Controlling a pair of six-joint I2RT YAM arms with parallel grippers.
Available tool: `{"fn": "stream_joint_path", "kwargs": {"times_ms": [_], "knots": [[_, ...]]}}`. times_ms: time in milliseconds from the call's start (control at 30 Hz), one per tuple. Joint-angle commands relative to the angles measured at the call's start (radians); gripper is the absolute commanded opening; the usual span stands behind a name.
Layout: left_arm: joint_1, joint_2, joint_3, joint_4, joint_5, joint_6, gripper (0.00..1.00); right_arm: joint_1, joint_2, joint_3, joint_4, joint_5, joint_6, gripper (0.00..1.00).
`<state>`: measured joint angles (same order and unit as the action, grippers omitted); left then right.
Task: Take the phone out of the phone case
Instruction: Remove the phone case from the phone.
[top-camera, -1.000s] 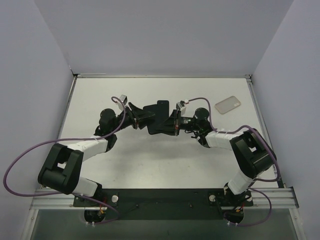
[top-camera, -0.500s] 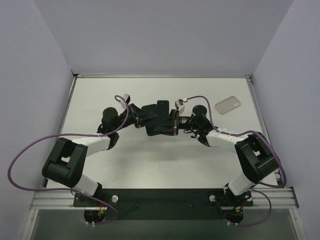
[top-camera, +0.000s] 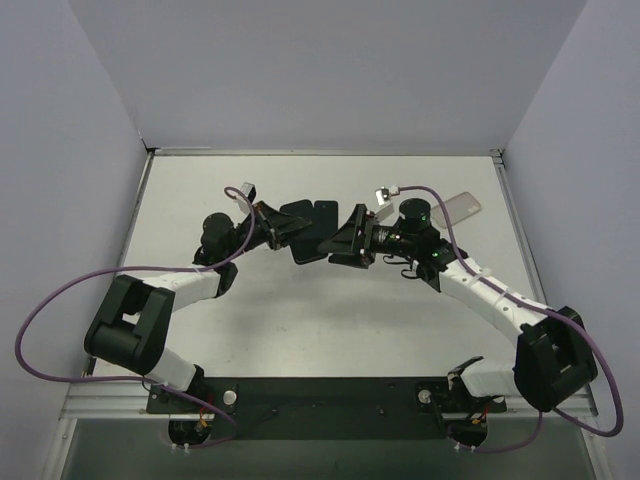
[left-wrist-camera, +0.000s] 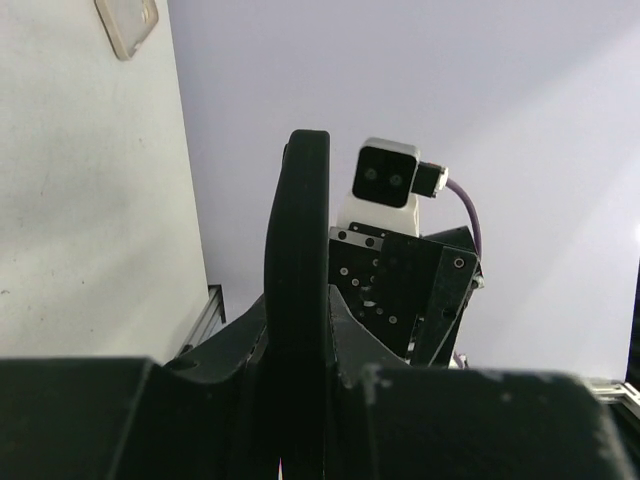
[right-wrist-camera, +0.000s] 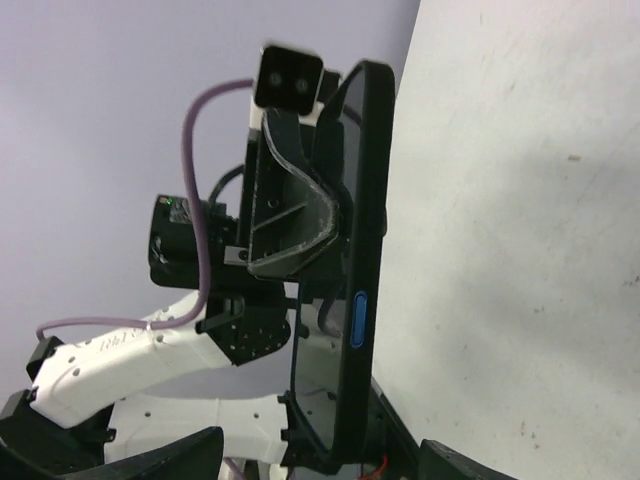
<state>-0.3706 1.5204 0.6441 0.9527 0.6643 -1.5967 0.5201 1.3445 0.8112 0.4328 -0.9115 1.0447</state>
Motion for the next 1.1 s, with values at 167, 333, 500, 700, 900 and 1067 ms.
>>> {"fn": "stream_joint_path", "kwargs": {"times_ms": [167,333,500,700,900,1067], "knots": [[0.012,-0.049,0.032,0.155,-0.083,-0.04,0.0,-0.014,-0.096,-0.03,0.035,0.125,0.081,0.59],[0.012,-0.054,0.031,0.167,-0.088,-0.051,0.0,-0.009,-0.079,-0.041,0.084,0.14,0.104,0.47],[0.012,-0.072,0.025,0.158,-0.092,-0.048,0.0,-0.009,-0.05,-0.035,0.133,0.143,0.132,0.33],[0.012,-0.092,0.017,0.152,-0.097,-0.045,0.0,-0.006,-0.016,-0.041,0.211,0.135,0.172,0.3],[0.012,-0.109,0.003,0.15,-0.104,-0.045,0.0,-0.006,0.007,-0.035,0.268,0.138,0.218,0.21],[0.01,-0.124,0.0,0.152,-0.114,-0.045,0.0,-0.005,0.034,-0.043,0.409,0.117,0.299,0.0]]}}
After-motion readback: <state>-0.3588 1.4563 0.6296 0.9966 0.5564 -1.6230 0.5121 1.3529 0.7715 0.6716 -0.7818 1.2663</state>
